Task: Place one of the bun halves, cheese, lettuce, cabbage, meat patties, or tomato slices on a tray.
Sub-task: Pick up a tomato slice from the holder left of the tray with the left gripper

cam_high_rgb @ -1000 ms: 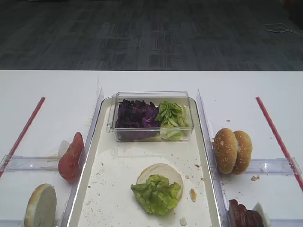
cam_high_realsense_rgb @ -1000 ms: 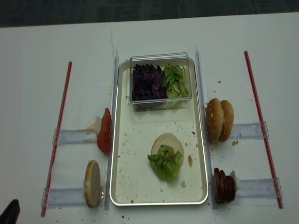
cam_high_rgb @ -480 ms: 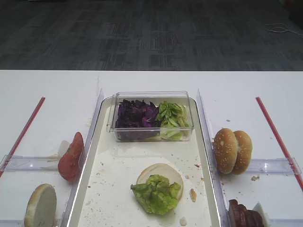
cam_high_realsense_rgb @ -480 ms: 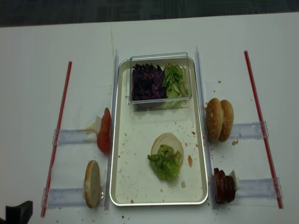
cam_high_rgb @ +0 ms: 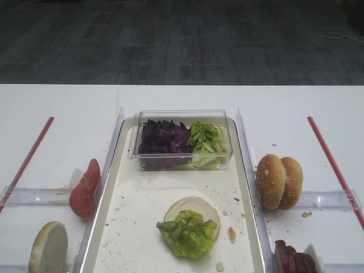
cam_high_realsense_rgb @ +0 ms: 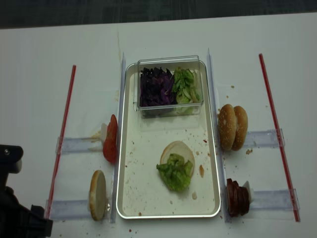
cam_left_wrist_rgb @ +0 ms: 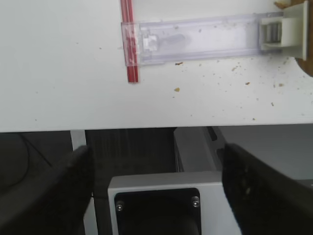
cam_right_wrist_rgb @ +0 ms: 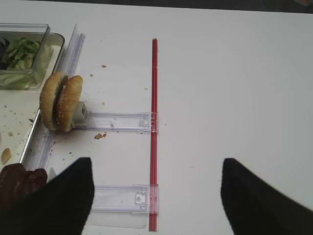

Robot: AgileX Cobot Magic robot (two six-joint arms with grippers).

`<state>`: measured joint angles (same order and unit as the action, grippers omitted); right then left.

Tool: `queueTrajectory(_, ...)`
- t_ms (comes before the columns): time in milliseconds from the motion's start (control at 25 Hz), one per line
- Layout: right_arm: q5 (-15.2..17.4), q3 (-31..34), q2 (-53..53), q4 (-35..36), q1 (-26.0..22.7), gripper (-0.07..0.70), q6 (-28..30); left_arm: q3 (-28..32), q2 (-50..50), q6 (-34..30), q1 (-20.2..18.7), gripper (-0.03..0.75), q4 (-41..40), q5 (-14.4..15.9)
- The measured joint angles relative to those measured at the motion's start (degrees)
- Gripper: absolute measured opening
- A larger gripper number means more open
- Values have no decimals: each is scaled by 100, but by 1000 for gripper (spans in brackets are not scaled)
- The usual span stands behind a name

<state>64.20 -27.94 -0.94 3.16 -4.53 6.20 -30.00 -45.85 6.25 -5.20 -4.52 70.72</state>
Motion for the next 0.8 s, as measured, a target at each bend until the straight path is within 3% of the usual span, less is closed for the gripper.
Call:
queueTrajectory(160,0,0,0,0,0,573,0,-26,-137,129,0,533,8,-42)
queueTrajectory(400,0,0,0,0,0,573,0,-364,-1240,385,0,533,-70,-674)
queueTrajectory(560,0,0,0,0,0,573,0,-1013,-2279,535,-10,533,-422,-1073)
queueTrajectory(800,0,0,0,0,0,573,0,-2290,-3602,562,-10,533,-766,-1176)
